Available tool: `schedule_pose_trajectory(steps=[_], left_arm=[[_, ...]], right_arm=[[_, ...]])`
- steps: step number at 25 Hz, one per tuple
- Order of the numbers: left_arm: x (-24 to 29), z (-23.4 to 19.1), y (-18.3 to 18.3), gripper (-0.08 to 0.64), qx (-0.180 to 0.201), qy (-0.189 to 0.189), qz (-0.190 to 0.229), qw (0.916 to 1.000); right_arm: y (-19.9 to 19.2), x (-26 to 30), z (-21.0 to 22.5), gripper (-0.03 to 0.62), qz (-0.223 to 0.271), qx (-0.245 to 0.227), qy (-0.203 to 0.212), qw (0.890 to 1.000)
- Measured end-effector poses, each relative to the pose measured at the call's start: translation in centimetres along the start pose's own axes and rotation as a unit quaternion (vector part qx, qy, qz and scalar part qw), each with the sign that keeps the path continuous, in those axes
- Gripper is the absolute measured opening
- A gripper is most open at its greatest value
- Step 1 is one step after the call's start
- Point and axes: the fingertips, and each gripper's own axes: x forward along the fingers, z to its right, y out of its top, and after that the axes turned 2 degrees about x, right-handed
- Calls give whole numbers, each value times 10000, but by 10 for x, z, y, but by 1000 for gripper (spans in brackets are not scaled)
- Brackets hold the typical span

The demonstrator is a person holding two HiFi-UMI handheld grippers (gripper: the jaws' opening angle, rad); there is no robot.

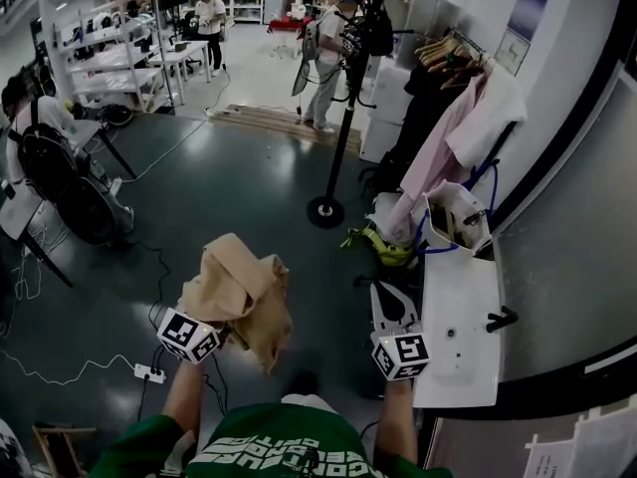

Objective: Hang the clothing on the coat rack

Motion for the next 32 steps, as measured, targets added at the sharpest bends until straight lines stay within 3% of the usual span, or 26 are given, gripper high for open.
schedule_pose_trajectory(steps=[11,32], left_arm=[[96,-9,-2,80,18,61,6,10000],[184,-45,-5,80,4,101,12,9999]], right_arm=[[3,58,75,9,-11,53,103,9999],[4,125,127,9,-27,99,192,9998]])
